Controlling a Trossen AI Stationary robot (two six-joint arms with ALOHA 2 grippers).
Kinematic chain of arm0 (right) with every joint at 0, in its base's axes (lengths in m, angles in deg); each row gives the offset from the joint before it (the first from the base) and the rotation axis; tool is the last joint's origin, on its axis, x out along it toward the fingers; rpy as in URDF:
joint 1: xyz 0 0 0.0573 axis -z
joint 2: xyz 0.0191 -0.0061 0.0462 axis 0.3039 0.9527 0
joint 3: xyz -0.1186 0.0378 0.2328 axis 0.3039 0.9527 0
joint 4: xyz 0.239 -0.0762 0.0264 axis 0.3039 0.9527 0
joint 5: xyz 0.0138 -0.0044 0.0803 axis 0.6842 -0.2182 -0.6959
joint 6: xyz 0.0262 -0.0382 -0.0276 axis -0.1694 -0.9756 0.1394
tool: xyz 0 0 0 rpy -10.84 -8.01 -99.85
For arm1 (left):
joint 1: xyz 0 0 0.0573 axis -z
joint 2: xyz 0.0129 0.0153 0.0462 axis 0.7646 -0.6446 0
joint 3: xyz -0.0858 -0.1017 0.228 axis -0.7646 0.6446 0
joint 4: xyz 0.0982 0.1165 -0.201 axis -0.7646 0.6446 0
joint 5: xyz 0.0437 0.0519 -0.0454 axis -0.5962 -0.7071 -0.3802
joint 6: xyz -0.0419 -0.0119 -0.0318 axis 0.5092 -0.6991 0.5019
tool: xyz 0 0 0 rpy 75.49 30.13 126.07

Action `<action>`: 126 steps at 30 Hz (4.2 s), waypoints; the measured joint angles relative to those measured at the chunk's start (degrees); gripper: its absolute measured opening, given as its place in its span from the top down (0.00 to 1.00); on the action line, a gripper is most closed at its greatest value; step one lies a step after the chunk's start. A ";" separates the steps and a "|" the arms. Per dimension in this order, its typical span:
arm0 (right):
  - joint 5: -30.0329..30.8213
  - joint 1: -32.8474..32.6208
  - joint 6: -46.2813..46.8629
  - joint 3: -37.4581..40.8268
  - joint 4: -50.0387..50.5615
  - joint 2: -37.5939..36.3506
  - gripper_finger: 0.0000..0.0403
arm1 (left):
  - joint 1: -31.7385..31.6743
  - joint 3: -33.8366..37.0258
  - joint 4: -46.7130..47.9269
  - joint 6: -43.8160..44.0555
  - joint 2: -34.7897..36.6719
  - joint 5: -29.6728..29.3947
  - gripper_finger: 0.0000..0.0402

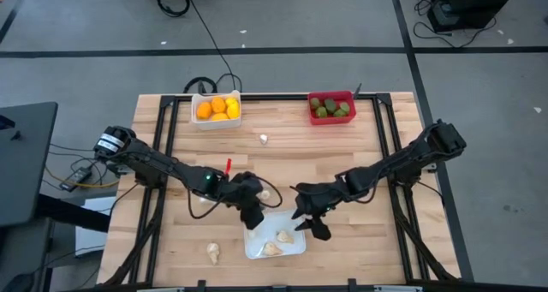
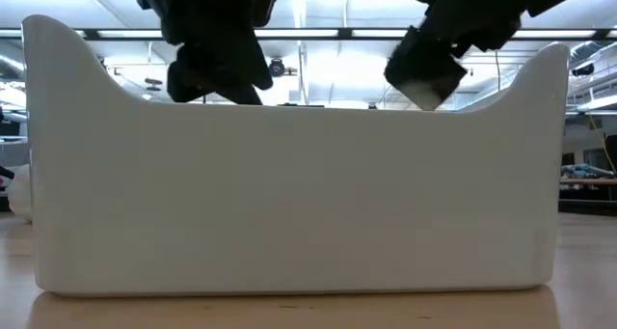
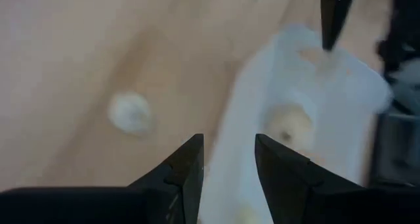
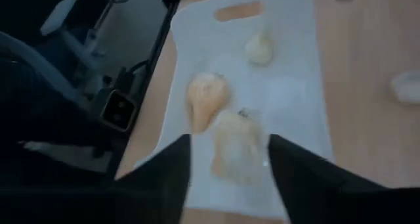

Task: Sort produce into baskets
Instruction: Put the white garlic into the bottom white bin, then adjust the bottom white bin on the table, then put the white garlic into the bottom white bin

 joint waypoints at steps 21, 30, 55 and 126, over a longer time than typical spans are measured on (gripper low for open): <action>9.62 4.17 1.67 -0.04 2.95 -4.70 0.22 | -12.72 0.07 -2.80 -29.76 -7.31 12.80 0.64; 9.16 4.32 3.92 -0.02 4.18 -4.87 0.22 | -12.74 0.09 -2.19 -36.78 -11.80 9.02 0.64; 13.77 6.16 7.79 -0.02 7.17 -4.87 0.29 | -12.87 -14.60 13.85 -29.07 -9.64 17.20 0.96; 7.59 17.73 24.44 -0.04 10.51 -4.87 0.29 | -3.56 19.28 28.53 19.28 20.55 -0.15 0.42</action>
